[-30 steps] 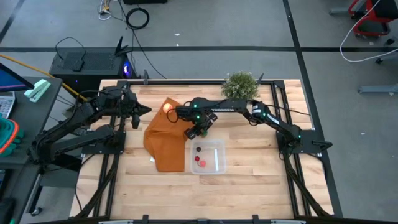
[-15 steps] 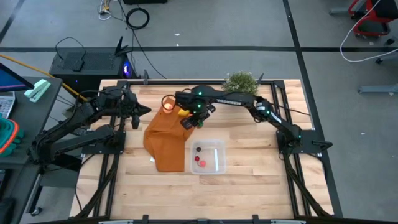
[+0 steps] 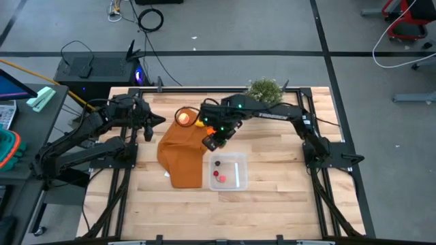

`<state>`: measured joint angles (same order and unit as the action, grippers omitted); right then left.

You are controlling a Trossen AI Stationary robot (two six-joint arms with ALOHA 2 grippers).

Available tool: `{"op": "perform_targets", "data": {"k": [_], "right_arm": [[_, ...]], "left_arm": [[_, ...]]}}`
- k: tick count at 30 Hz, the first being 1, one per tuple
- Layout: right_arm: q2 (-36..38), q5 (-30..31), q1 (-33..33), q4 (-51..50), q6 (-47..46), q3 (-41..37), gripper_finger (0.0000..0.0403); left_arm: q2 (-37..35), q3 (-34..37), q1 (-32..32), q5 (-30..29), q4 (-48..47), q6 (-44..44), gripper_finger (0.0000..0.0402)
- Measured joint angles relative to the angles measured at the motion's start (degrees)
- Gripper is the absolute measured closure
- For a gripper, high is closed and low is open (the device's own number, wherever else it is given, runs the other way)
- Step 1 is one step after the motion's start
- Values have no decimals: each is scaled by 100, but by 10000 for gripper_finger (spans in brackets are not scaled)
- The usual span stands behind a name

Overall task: Pick and placing Produce into tupperware
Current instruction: Put the carrot into the transparent bin

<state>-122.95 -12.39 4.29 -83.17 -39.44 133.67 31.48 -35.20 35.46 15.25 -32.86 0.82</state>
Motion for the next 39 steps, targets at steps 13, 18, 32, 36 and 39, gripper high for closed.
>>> {"op": "perform_targets", "data": {"k": [13,18,32,36,39], "right_arm": [[-14,-111,-977,-485,-427,-7,261],[-76,252,-1132,-490,-729,-1,262],[-147,292,-1455,-284,-1670,-1339,260],[-140,275,-1501,341,-2279,-1778,260],[-132,264,-1505,691,-2806,-1965,260]], "left_arm": [[0,0,0,2,4,0,391],[0,0,0,2,1,0,383],[0,0,0,2,-16,0,390],[0,0,0,4,-18,0,385],[0,0,0,4,-19,2,380]]}}
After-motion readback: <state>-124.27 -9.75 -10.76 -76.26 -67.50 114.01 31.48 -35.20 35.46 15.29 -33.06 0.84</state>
